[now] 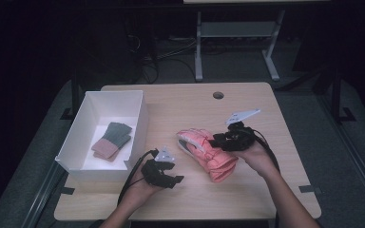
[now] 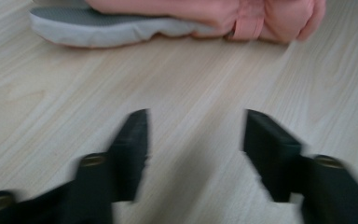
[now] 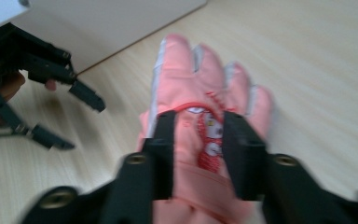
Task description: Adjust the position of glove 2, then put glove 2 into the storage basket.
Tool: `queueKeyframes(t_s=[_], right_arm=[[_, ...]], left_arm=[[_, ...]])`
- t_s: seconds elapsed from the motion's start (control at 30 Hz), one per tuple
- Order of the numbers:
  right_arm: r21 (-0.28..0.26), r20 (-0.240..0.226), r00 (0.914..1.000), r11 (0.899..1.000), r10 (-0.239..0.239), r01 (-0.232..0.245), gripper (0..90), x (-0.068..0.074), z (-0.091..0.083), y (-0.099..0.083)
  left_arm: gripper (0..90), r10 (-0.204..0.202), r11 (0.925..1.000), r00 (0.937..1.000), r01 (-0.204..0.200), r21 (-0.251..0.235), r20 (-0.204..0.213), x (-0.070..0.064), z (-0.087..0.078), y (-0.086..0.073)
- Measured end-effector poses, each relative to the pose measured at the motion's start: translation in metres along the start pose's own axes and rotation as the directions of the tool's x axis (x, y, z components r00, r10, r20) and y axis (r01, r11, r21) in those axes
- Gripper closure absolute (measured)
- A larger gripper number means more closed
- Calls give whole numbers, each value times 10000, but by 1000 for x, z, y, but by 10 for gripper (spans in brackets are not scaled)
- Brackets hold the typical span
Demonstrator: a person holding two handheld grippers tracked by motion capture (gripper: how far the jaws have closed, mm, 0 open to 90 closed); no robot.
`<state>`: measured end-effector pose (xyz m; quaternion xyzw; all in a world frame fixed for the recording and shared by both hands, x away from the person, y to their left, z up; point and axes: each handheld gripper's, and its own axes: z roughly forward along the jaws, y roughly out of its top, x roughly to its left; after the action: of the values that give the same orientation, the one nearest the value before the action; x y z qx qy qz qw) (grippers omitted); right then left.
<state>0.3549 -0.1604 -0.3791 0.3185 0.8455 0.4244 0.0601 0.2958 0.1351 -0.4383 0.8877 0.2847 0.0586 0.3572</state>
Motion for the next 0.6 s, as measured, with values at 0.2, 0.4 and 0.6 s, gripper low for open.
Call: queueKeyframes(t_s=[0.2,0.4,0.6], right_arm=[[-178,772,9970,9998,-39,53,900,-17,-31,-17],[314,1200,9927,9994,103,-142,900,-35,-36,-54],[542,1097,9937,9981,245,-306,900,-42,-28,-76]], left_arm=[[897,-475,9986,9987,470,-226,-193,4,-2,15],[897,-697,9975,9960,689,-158,-561,10,8,27],[897,-807,9967,9942,806,-40,-714,19,25,42]])
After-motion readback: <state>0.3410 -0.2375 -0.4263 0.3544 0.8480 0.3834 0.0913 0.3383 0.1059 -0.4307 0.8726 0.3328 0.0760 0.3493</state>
